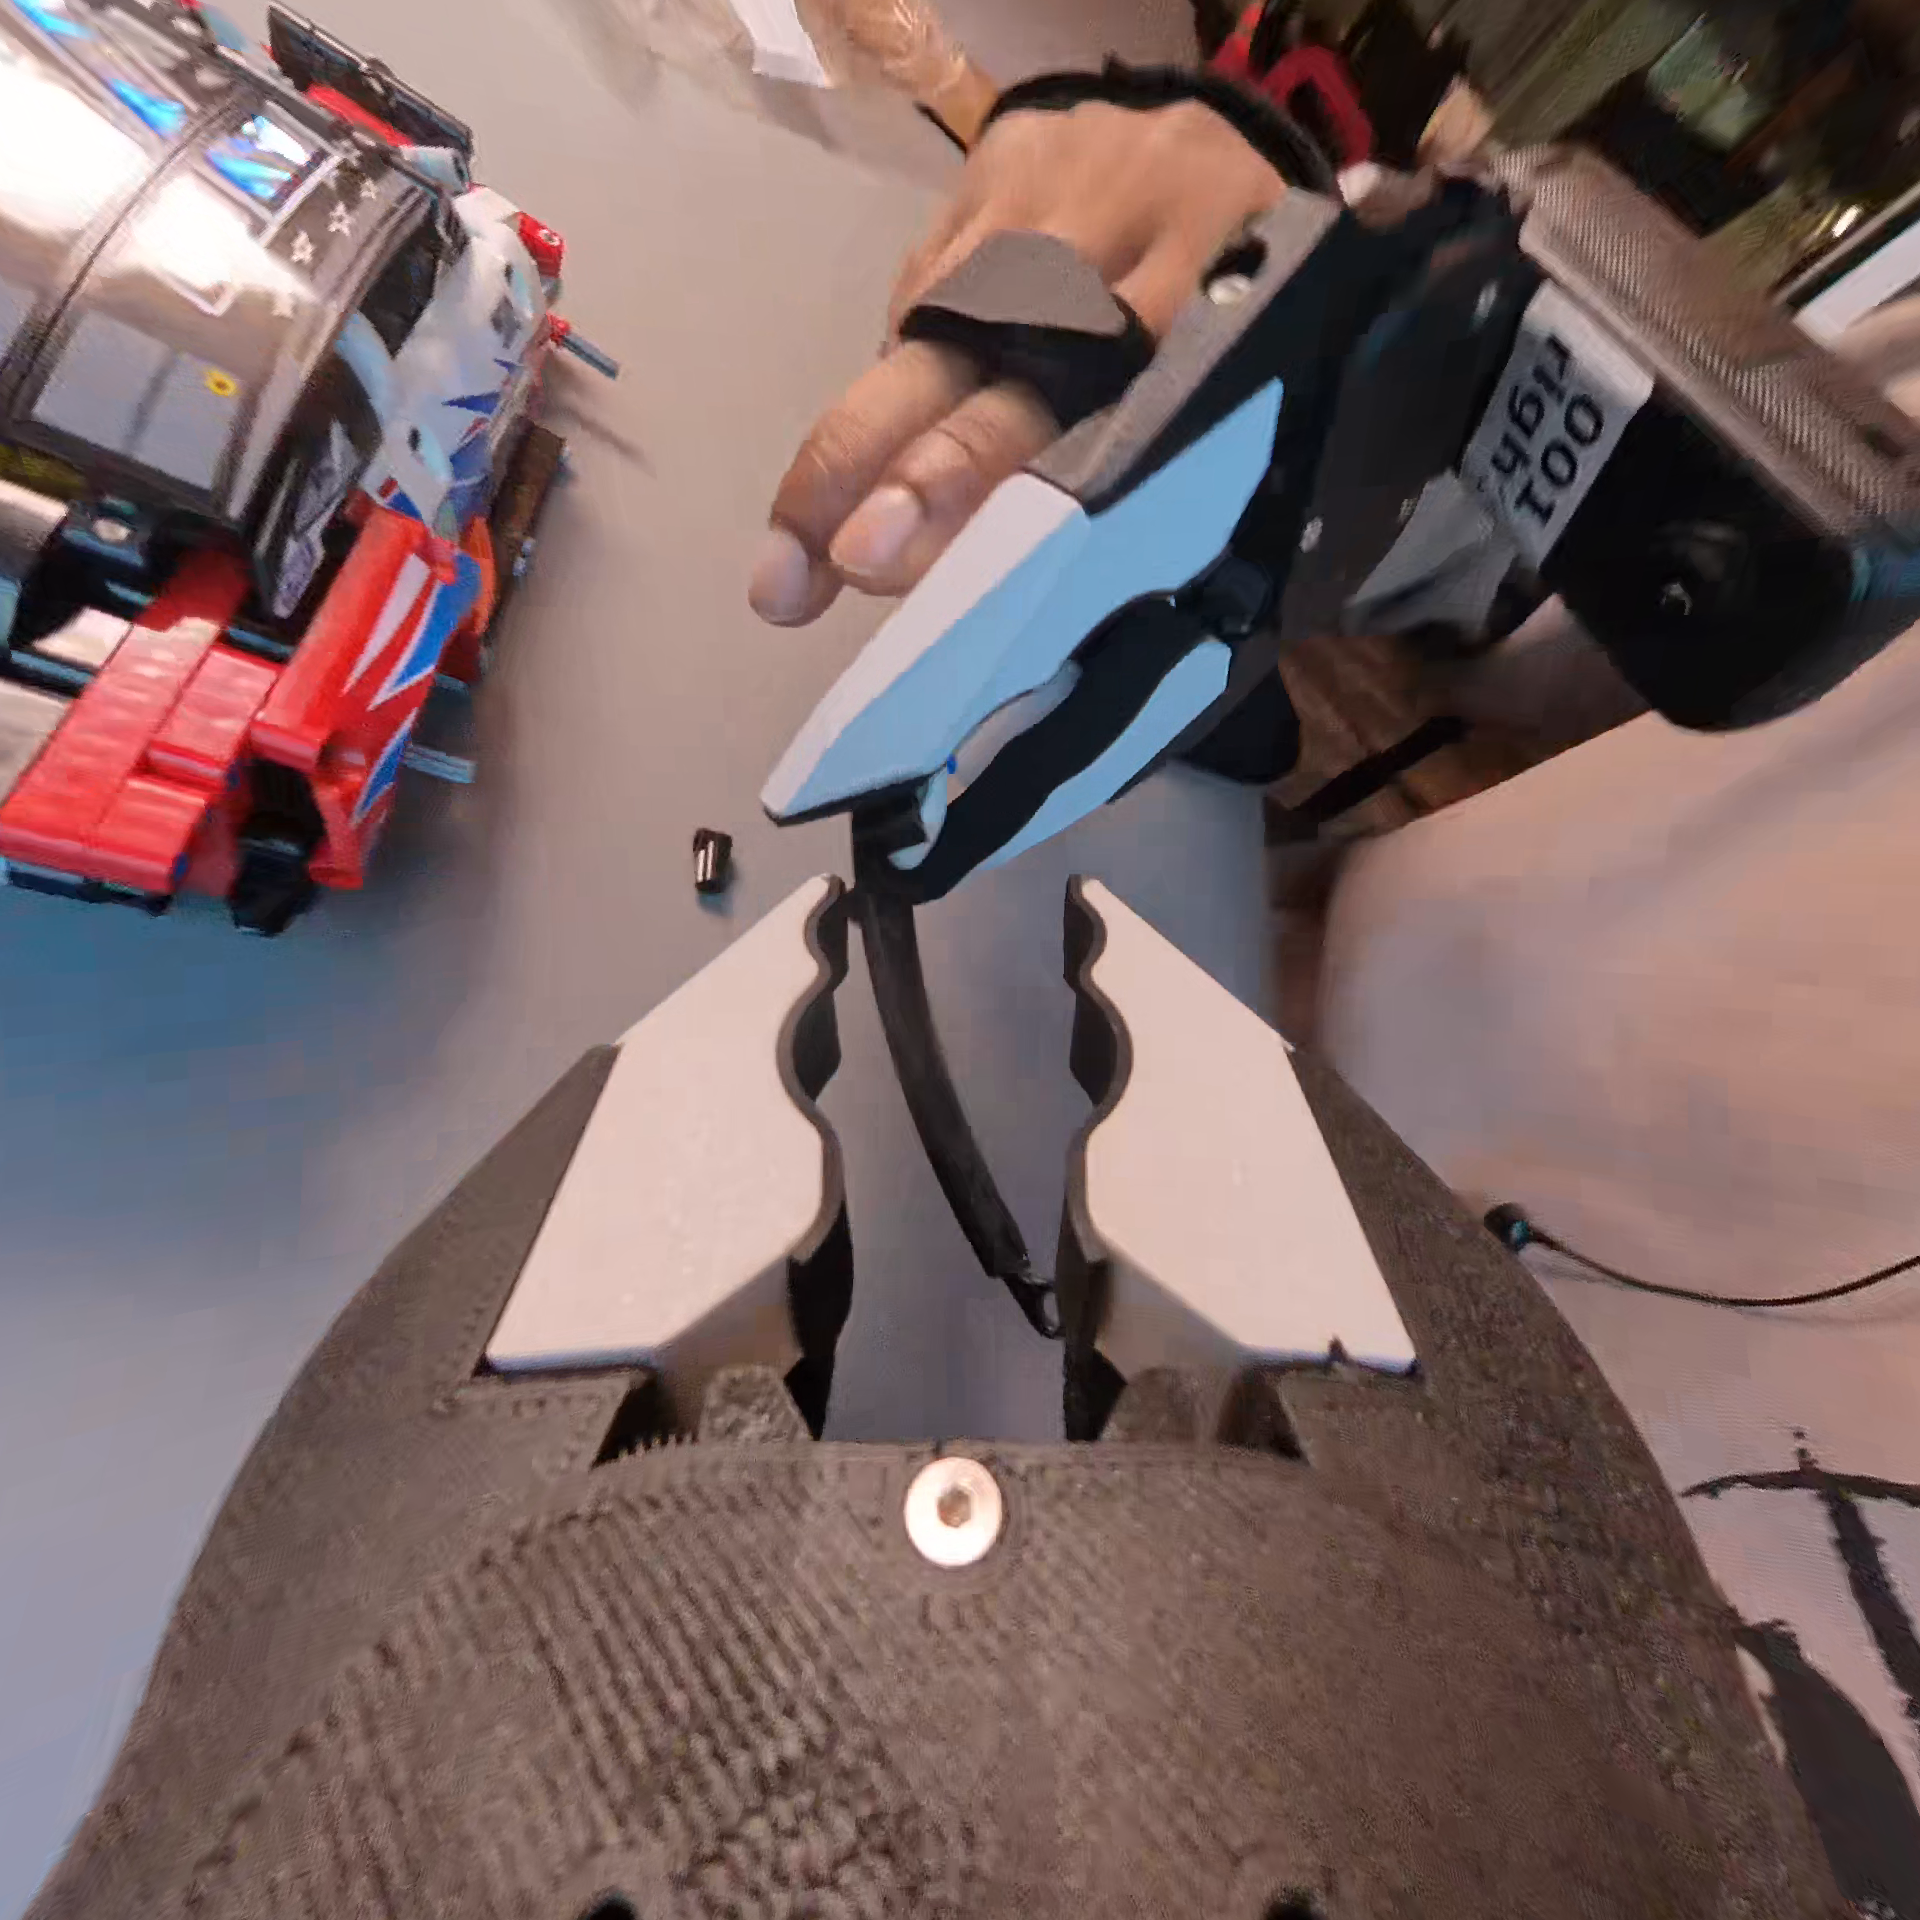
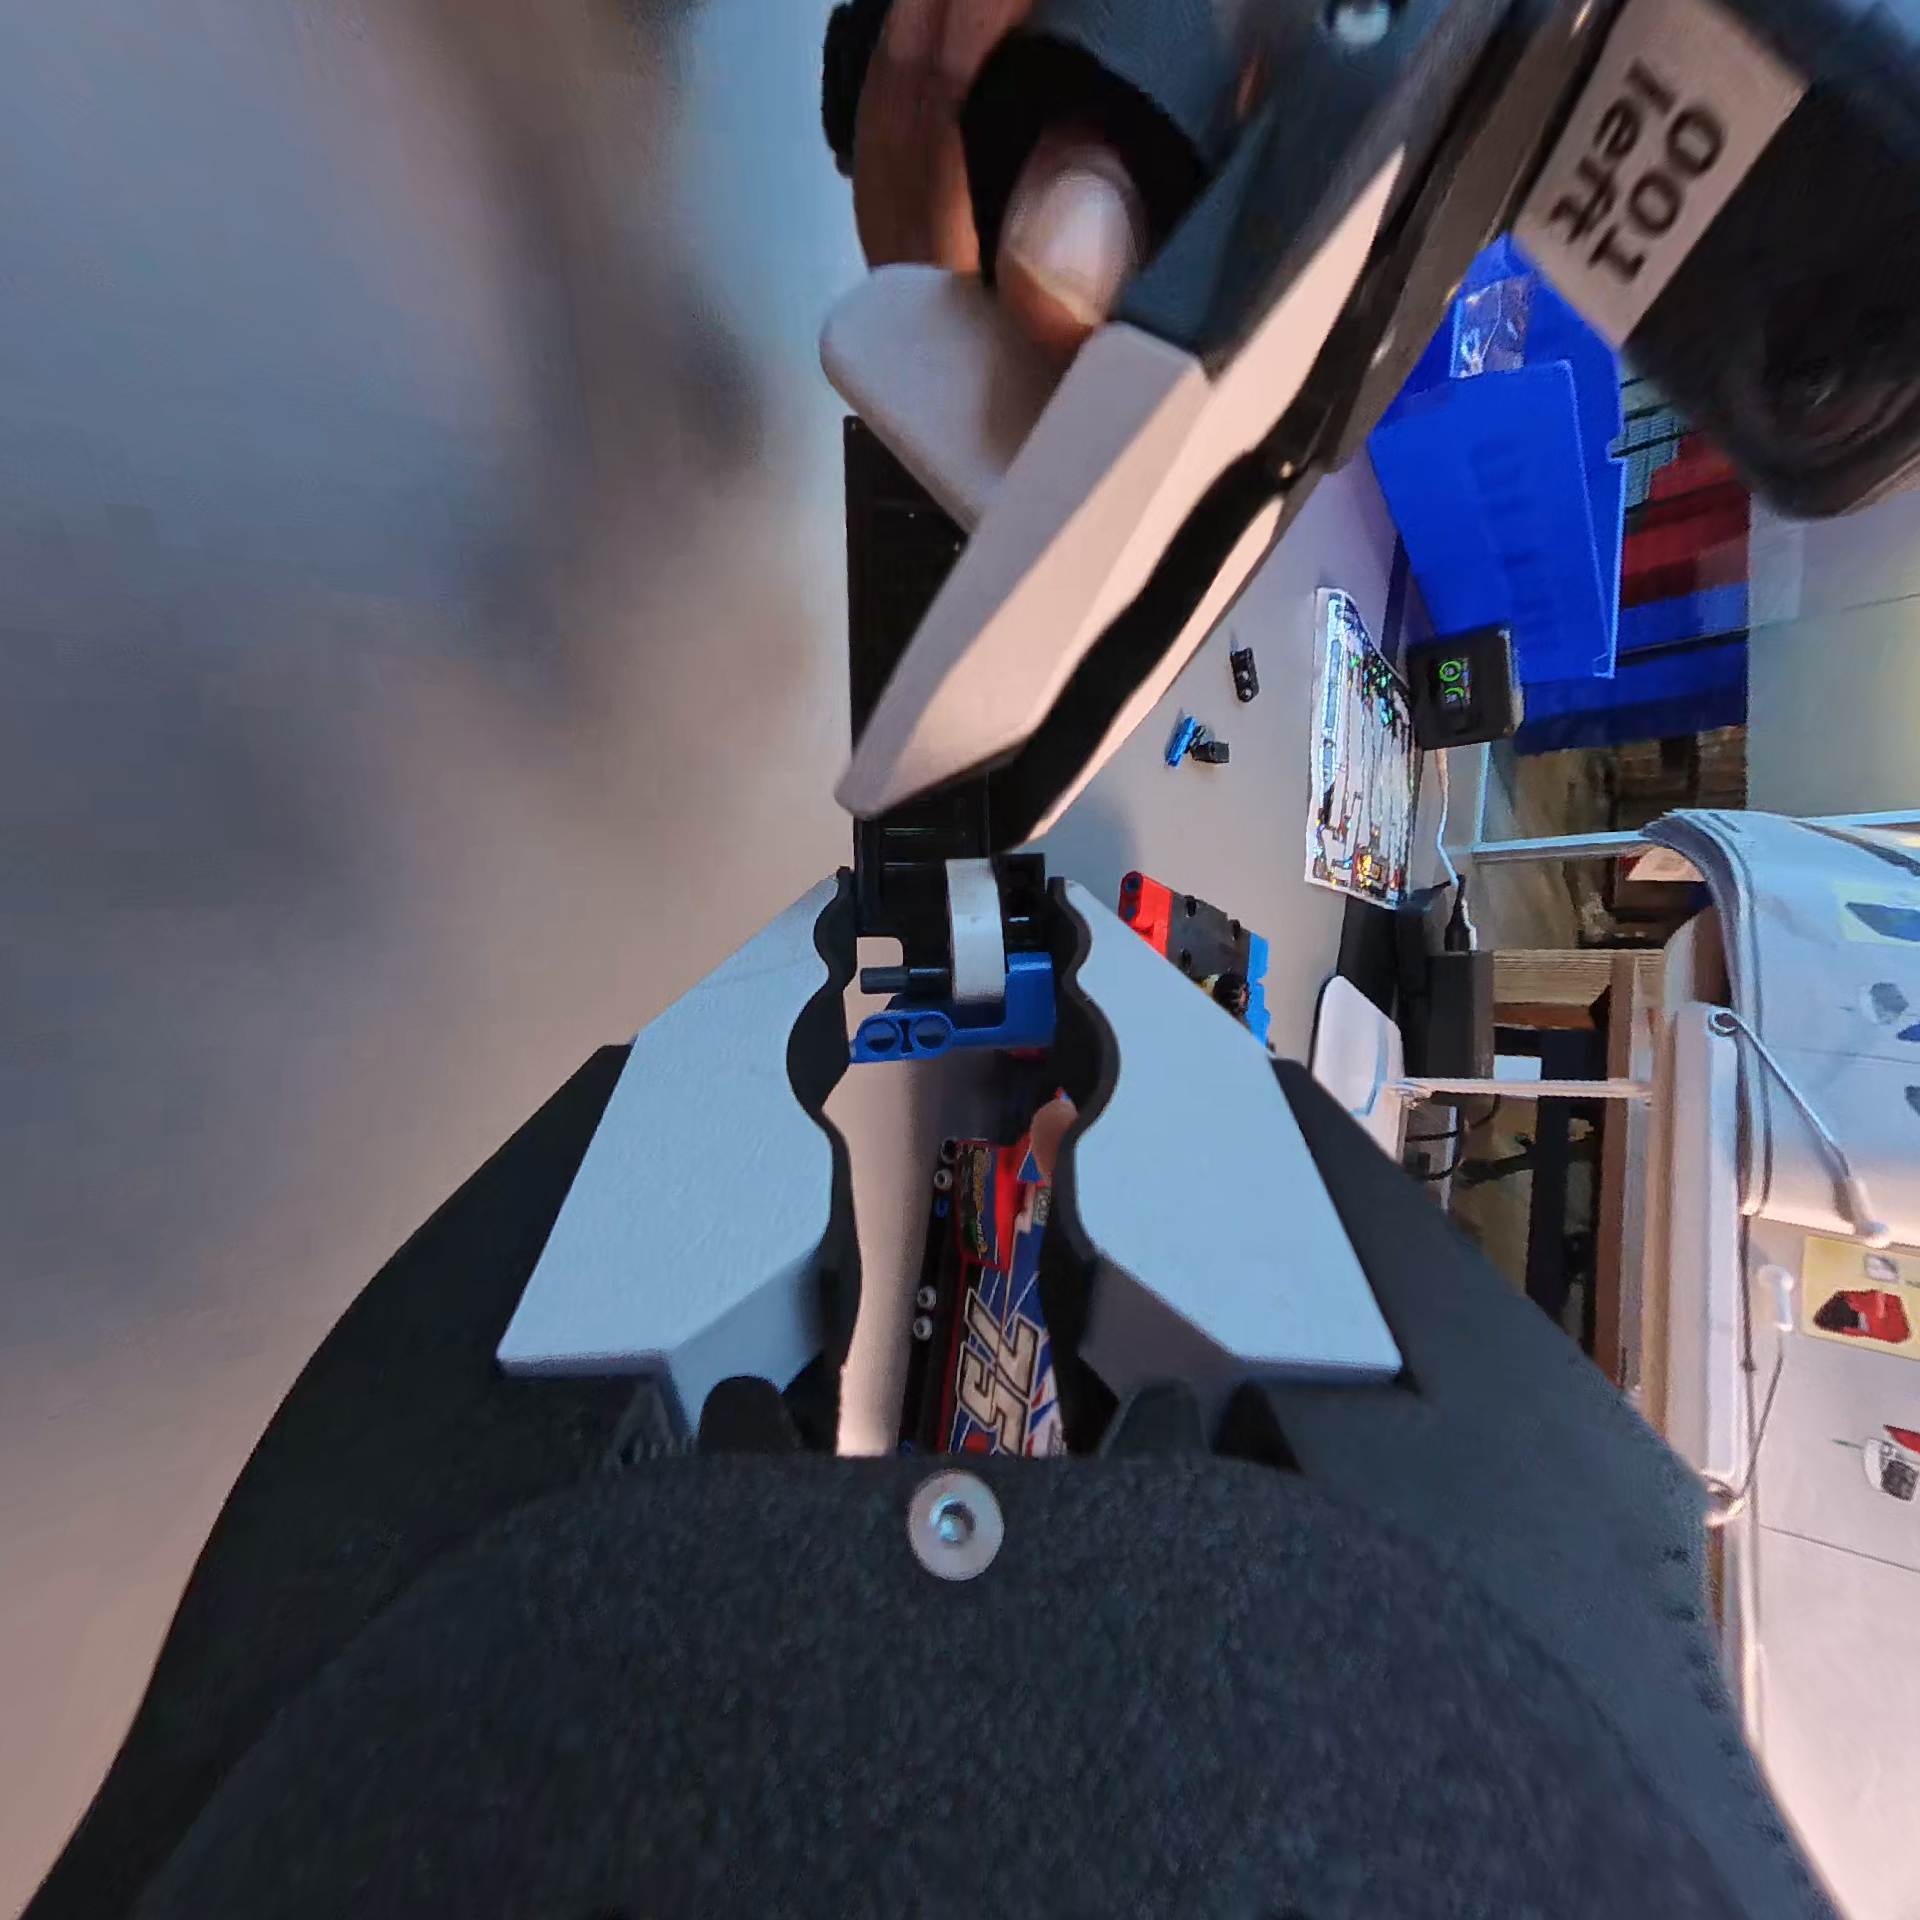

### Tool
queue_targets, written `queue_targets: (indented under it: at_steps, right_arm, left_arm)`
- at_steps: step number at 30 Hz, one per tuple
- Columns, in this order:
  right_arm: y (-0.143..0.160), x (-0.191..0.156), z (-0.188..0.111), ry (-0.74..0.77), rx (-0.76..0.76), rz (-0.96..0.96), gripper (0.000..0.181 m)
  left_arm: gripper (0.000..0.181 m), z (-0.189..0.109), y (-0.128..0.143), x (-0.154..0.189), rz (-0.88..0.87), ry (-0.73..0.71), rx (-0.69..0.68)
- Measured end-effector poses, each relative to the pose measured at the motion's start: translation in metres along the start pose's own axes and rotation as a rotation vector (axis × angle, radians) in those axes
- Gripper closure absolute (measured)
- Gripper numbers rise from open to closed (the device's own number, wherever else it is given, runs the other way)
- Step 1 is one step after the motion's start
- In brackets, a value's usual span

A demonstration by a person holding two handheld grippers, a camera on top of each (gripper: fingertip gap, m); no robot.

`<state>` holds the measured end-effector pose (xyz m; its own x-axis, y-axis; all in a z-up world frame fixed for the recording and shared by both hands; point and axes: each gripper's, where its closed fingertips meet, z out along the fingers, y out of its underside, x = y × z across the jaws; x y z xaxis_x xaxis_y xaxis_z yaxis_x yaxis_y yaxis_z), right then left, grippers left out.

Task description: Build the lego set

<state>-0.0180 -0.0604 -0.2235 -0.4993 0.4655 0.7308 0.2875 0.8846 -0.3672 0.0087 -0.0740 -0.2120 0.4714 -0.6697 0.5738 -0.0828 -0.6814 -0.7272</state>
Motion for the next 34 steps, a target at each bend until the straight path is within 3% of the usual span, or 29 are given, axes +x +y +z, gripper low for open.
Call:
queue_targets:
  at_steps: [3,6,15,18,23,30,34]
  right_arm:
    - [-0.003,-0.001,0.001,0.012,0.003,-0.002,0.149]
    - [-0.003,-0.001,0.001,0.017,0.007,0.018,0.148]
    - [0.002,0.003,0.003,0.036,-0.019,0.015,0.146]
    - [0.001,0.013,-0.007,0.054,0.043,0.131,0.136]
    - [-0.001,0.014,-0.026,0.032,0.185,0.287,0.138]
    - [0.002,0.019,-0.02,0.137,0.133,0.301,0.151]
    - [0.0,0.02,-0.02,0.212,0.14,0.348,0.156]
  left_arm:
    - [0.151,0.002,-0.006,0.001,-0.096,0.082,0.071]
    - [0.169,0.003,-0.006,-0.008,-0.13,0.059,0.102]
    - [0.17,0.002,-0.009,-0.012,-0.182,0.084,0.186]
    - [0.17,-0.006,-0.015,-0.007,-0.21,0.159,0.242]
    - [0.17,-0.009,-0.018,0.002,-0.209,0.223,0.261]
    - [0.17,-0.007,-0.019,-0.009,-0.121,0.079,0.258]
    - [0.17,-0.007,-0.016,-0.014,0.123,-0.139,0.204]
